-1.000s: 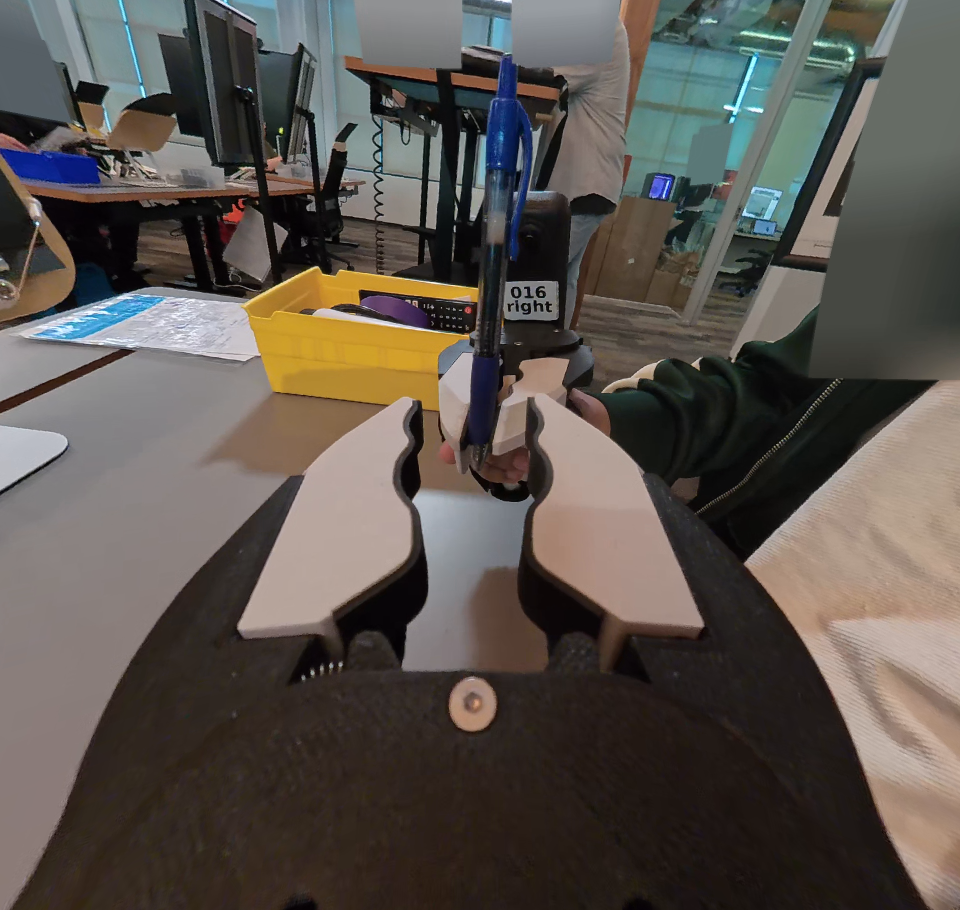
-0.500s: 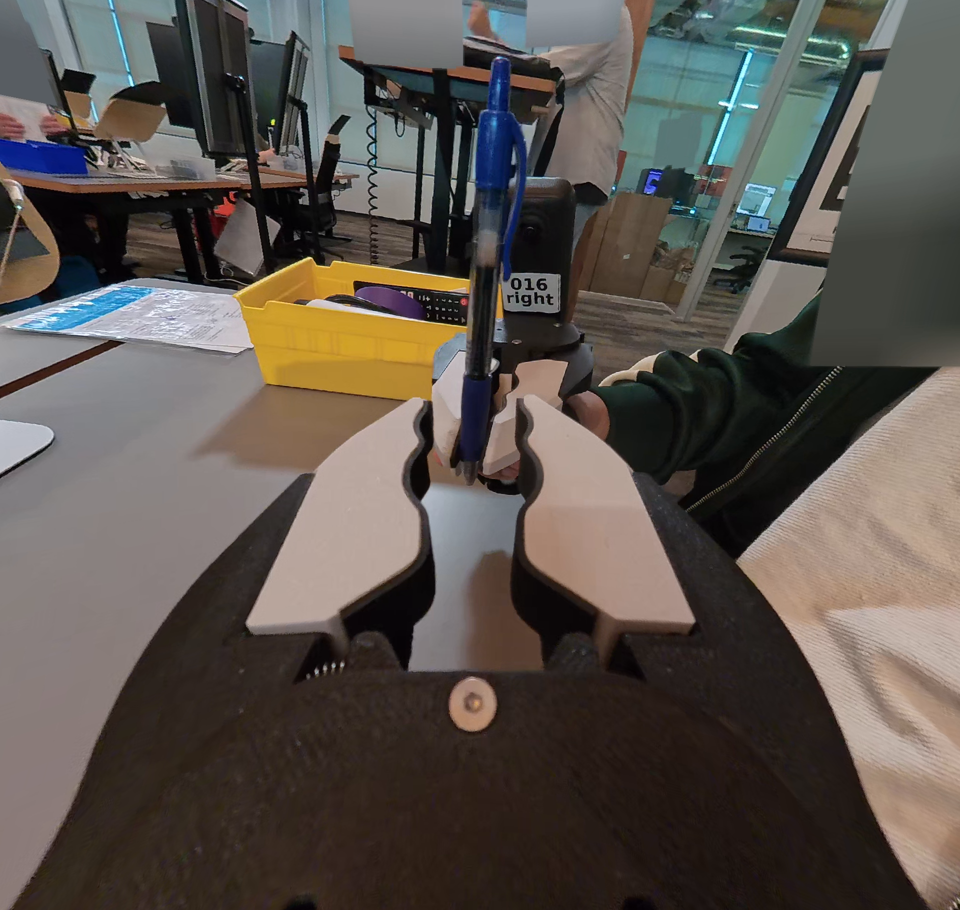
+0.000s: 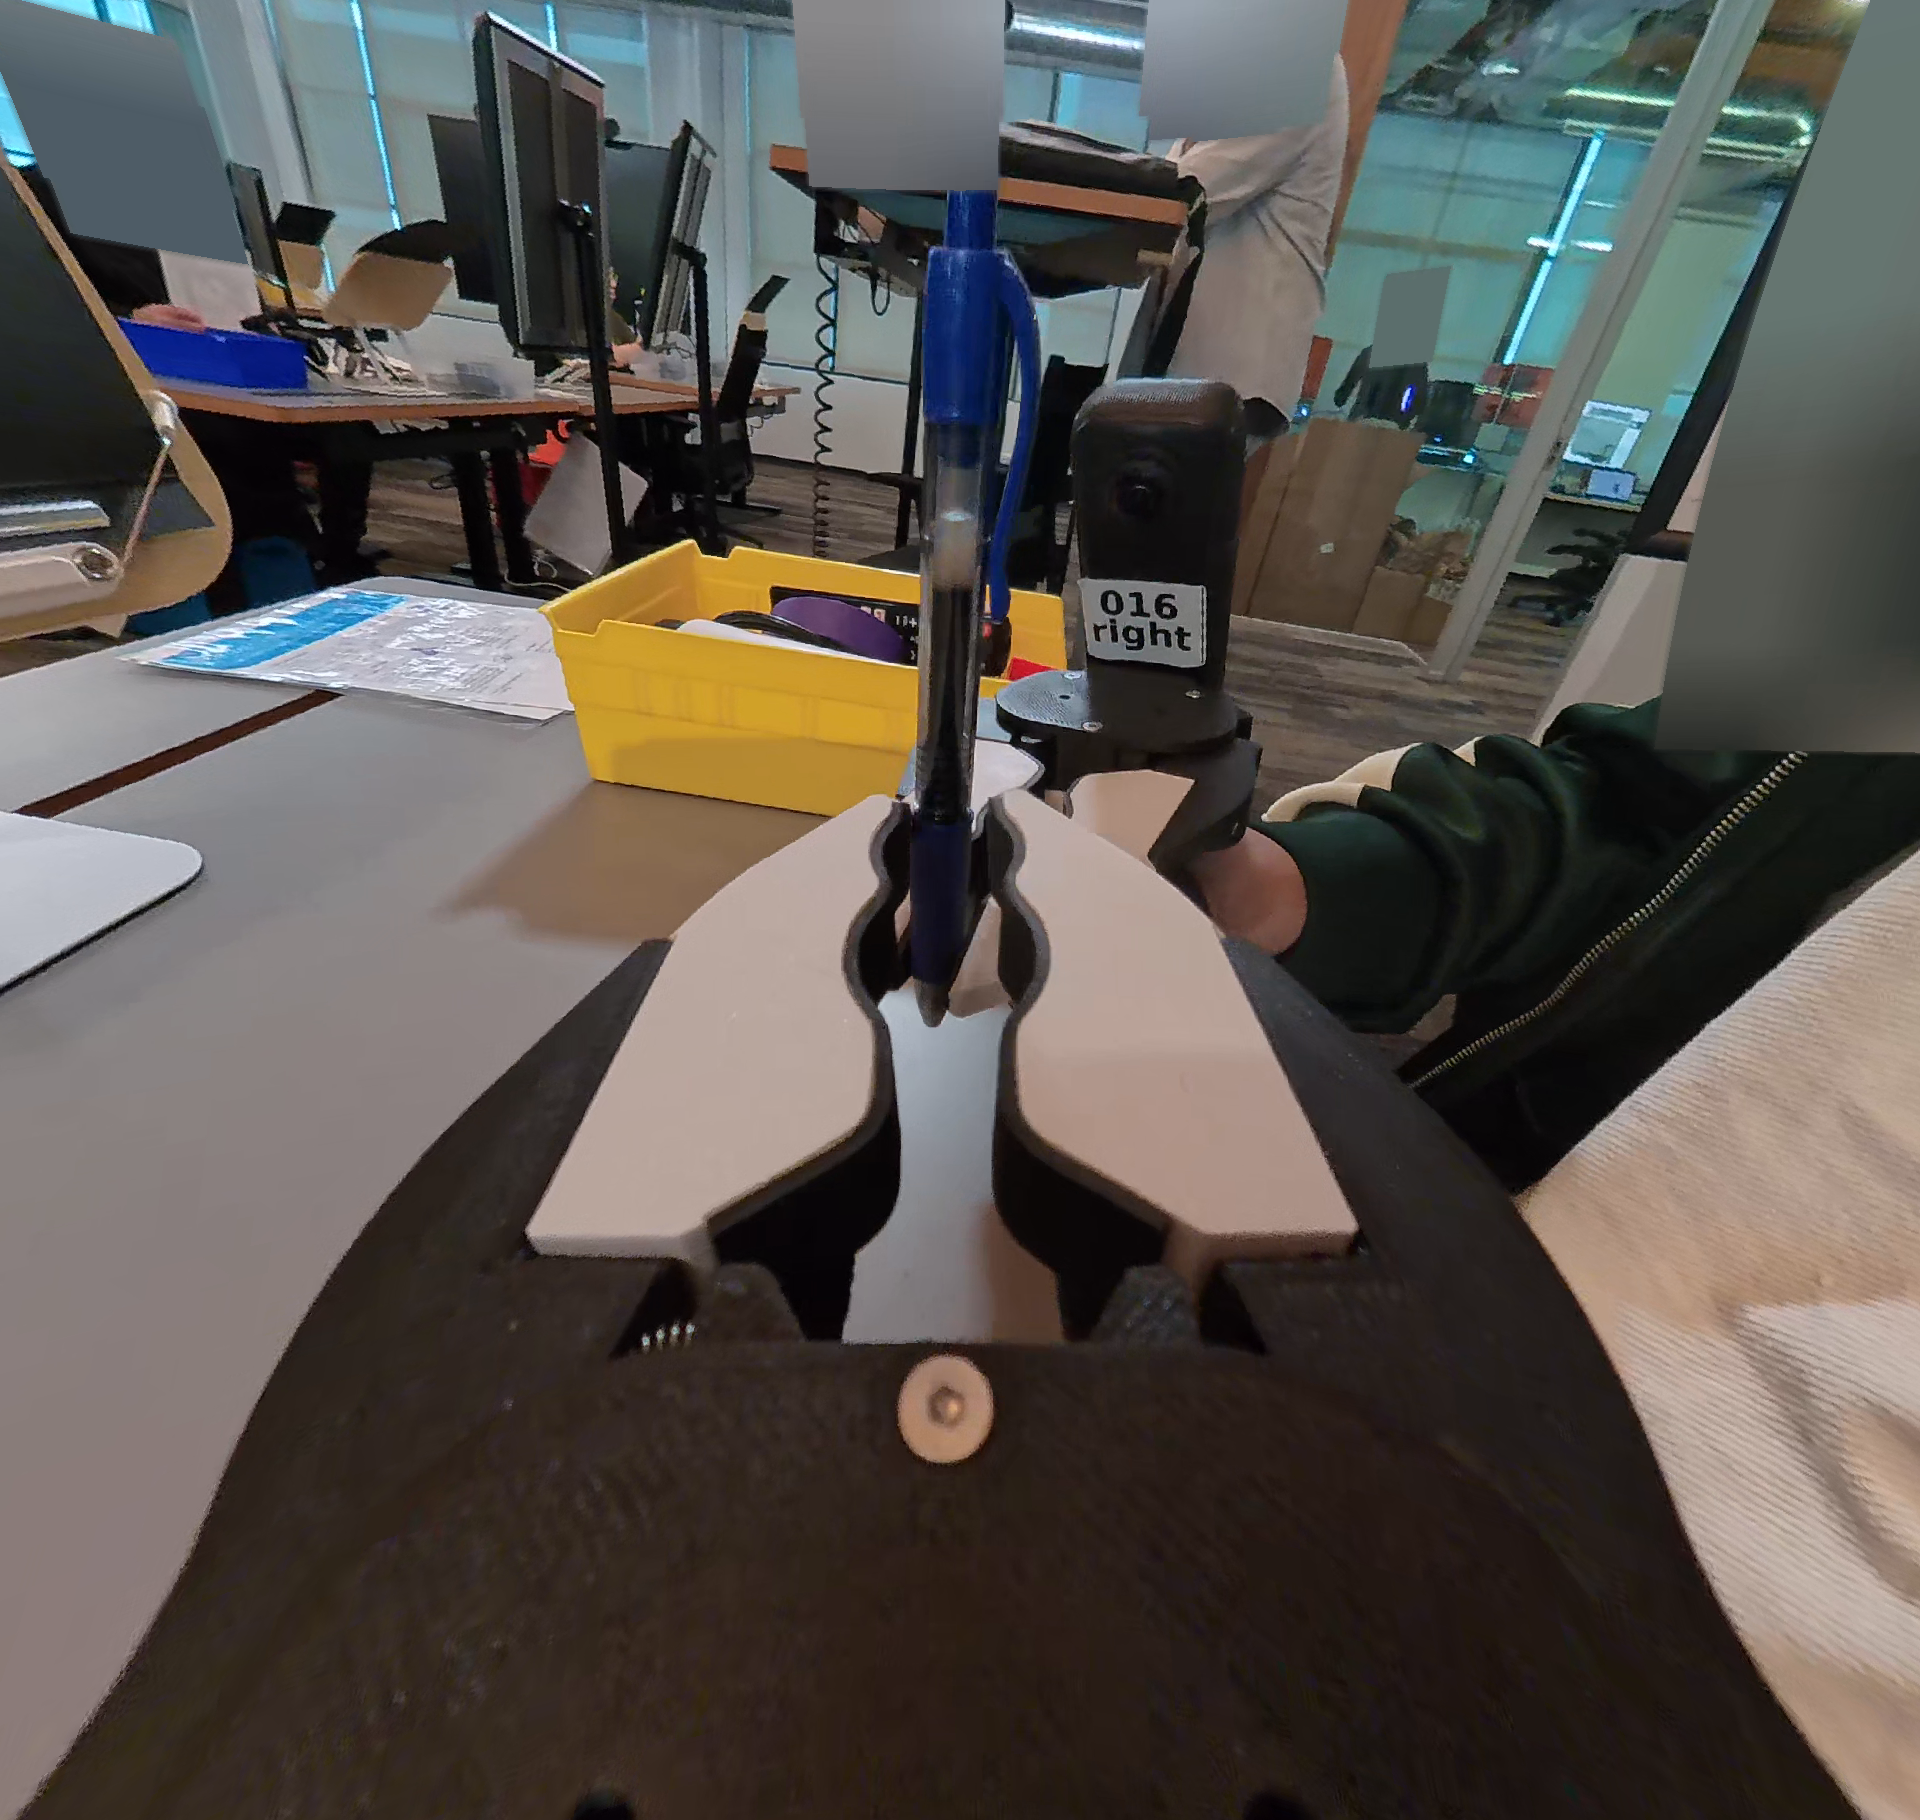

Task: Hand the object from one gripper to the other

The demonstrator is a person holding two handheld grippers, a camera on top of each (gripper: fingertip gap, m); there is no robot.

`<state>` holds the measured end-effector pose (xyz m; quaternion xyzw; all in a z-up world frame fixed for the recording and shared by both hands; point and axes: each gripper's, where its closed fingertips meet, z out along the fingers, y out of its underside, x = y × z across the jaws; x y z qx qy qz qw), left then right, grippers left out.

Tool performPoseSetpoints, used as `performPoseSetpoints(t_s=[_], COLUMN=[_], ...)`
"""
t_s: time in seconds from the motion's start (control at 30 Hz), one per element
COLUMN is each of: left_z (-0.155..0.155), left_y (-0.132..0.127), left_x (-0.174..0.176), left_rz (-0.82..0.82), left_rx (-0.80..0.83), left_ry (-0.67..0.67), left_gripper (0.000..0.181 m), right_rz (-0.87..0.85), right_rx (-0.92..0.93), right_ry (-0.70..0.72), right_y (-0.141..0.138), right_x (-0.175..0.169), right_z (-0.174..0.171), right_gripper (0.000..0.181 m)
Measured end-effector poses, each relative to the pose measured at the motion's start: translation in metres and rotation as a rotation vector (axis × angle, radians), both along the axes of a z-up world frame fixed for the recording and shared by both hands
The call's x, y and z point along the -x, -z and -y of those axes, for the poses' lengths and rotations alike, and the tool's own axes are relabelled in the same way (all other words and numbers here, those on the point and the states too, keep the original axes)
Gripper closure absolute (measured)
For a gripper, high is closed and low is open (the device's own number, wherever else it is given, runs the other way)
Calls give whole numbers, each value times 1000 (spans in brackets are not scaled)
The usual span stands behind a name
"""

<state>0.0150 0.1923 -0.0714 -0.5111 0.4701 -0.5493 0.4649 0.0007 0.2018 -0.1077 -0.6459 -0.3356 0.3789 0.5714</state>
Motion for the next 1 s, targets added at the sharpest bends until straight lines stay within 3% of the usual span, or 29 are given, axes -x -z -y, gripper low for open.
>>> performPoseSetpoints(t_s=[1.0], left_z=[4], left_y=[-5], left_x=[-2], left_rz=[7], left_rx=[1], left_ry=[6], left_gripper=[170], right_rz=[-97], right_rx=[41], right_ry=[-38], right_y=[-2], right_x=[12], right_z=[5], right_gripper=[170])
